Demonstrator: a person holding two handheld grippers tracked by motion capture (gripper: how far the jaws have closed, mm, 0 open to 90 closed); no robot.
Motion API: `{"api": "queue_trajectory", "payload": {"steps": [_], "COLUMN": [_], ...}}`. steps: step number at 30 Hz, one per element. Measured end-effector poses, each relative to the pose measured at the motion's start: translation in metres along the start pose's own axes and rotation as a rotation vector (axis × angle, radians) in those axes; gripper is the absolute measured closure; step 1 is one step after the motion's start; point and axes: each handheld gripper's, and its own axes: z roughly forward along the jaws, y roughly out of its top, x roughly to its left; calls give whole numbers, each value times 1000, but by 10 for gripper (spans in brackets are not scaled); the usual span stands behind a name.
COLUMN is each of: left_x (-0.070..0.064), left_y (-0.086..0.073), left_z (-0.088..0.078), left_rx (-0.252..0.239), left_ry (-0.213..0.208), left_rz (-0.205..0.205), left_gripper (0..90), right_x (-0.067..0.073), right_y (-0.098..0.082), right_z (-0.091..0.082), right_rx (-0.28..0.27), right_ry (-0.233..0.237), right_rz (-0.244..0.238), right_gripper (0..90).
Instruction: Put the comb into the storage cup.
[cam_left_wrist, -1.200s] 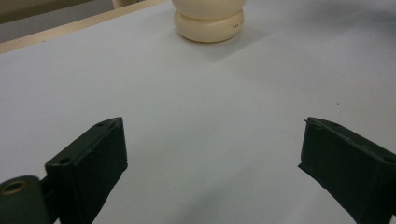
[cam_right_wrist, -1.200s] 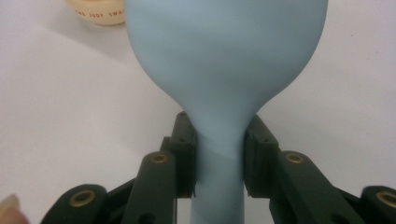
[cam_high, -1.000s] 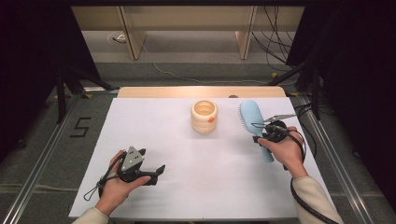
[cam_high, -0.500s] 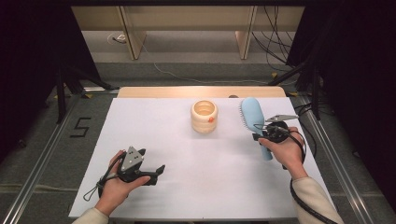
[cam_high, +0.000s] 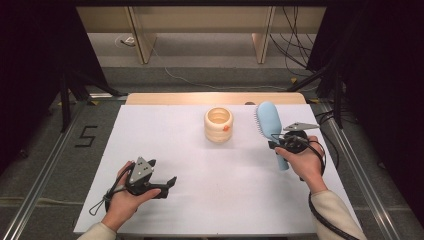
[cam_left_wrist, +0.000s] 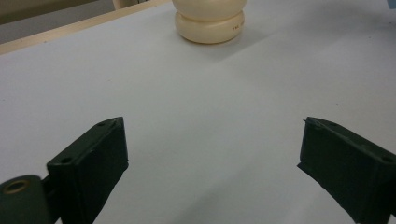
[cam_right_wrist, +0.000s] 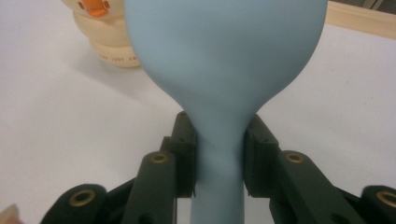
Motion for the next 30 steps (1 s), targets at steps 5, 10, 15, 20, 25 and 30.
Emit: {"api": "queue_trajectory", "payload": {"steps": [5,10,15,20,25,30], "left_x": [0,0,0,0,0,0], "left_y": [0,0,0,0,0,0], "left_z": [0,0,0,0,0,0], "left_rx": [0,0,0,-1,-1,0], "left_ry": [1,0,0,0,-1,-2], "left_rz": [-1,0,-1,-2,-2,-2], "left_gripper": [72,72,72,73,74,75], "right_x": [5,8,10,12,15,19], "right_y": [1,2,1,2,2,3], "right_z": [-1,0,2,1,1,3], "right_rx": [-37,-46,-49,-68,-82,-92], "right_ry": [3,19,19,16,21,28], "right_rz": [-3,3,3,-3,-7,-12], "right_gripper": [703,703,703,703,703,703]}}
